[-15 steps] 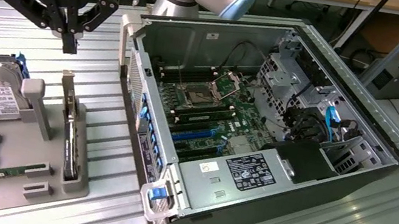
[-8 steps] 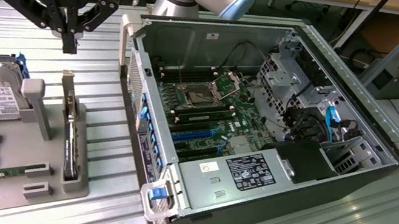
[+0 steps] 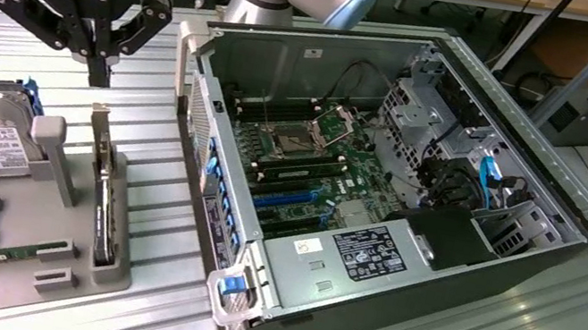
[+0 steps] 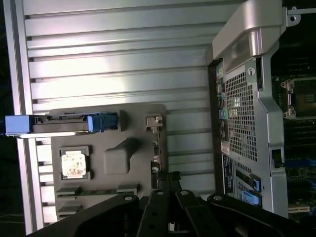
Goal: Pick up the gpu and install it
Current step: 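Reach for the gpu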
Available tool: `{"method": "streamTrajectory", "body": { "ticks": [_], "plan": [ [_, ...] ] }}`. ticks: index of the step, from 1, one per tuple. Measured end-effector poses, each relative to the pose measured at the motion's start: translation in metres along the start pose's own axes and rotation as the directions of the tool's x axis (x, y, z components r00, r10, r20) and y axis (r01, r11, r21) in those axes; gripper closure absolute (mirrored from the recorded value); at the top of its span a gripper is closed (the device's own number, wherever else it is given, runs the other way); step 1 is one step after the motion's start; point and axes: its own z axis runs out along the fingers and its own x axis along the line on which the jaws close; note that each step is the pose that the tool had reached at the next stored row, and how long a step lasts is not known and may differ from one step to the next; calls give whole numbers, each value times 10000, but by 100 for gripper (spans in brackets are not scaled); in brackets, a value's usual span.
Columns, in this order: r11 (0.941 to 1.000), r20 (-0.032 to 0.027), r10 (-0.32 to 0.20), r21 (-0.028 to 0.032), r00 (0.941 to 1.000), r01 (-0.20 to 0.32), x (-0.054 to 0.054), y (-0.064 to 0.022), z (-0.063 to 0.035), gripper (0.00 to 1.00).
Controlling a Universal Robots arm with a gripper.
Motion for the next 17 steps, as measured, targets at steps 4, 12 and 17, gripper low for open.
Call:
{"method": "streamTrajectory", "body": {
  "ticks": [4, 12, 17],
  "plan": [
    [10000, 0, 0, 0, 10000, 0, 11, -70, -2, 89],
    [10000, 0, 0, 0, 10000, 0, 27, -233, -1, 89],
    [10000, 1, 0, -1, 10000, 0, 29, -265, 0, 89]
  ]
}}
